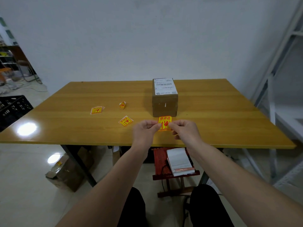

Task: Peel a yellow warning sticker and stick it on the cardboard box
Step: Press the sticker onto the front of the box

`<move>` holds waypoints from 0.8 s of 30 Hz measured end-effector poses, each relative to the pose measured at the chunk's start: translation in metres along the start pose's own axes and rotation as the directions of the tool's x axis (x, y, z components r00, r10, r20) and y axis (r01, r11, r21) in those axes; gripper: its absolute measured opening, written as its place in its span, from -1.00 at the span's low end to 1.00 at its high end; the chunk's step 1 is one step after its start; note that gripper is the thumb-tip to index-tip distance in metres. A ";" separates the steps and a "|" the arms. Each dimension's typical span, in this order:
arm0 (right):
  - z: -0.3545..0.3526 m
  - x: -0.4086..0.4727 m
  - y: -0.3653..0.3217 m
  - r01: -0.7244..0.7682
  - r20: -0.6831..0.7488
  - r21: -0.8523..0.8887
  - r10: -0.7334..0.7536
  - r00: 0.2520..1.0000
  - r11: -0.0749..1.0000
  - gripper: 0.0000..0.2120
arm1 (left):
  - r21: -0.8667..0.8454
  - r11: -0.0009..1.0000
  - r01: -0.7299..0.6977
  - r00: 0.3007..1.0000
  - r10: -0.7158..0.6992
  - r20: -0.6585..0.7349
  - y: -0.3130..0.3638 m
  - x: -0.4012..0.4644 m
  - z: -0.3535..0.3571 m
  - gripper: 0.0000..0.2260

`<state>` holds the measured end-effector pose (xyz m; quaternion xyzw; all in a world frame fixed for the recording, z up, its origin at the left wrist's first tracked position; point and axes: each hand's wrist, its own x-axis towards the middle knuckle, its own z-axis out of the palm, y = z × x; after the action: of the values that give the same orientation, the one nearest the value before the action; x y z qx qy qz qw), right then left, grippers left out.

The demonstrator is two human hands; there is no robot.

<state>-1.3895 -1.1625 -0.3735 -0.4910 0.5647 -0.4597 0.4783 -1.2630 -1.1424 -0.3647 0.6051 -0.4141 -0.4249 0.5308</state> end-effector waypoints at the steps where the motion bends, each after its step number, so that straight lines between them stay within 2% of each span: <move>1: 0.000 0.005 -0.001 0.005 -0.013 0.001 -0.005 1.000 1.000 -0.88 | -0.011 1.000 -0.003 1.000 0.003 -0.001 0.001 0.003 0.003 -0.96; 7: 0.001 0.037 0.001 0.023 -0.053 -0.018 -0.024 0.998 1.000 -0.88 | -0.041 0.999 0.008 1.000 -0.008 0.002 -0.004 0.034 0.019 -0.95; 10: -0.002 0.058 0.003 0.051 -0.091 -0.036 -0.054 0.994 0.998 -0.67 | -0.040 0.999 0.021 1.000 -0.021 -0.006 -0.009 0.052 0.025 -0.93; 12: -0.004 0.072 0.003 0.075 -0.097 -0.064 -0.081 0.992 0.995 -0.61 | -0.049 0.999 0.011 1.000 -0.011 -0.012 -0.012 0.064 0.027 -0.88; 18: 0.001 0.104 0.005 0.113 -0.059 -0.033 -0.115 0.992 0.993 -0.97 | -0.043 0.999 -0.004 1.000 0.004 -0.007 -0.023 0.092 0.031 -0.86; 22: 0.003 0.121 0.008 0.107 -0.036 -0.005 -0.107 0.994 0.994 -0.91 | -0.089 0.996 -0.026 1.000 0.027 0.011 -0.025 0.107 0.030 -0.84; 24: 0.005 0.127 0.010 0.129 -0.067 -0.018 -0.130 0.989 0.992 -0.88 | -0.072 0.997 -0.030 0.999 0.028 -0.018 -0.027 0.114 0.031 -0.88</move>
<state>-1.3930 -1.2884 -0.3954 -0.5138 0.5508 -0.5024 0.4246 -1.2576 -1.2575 -0.4025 0.5829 -0.4028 -0.4269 0.5619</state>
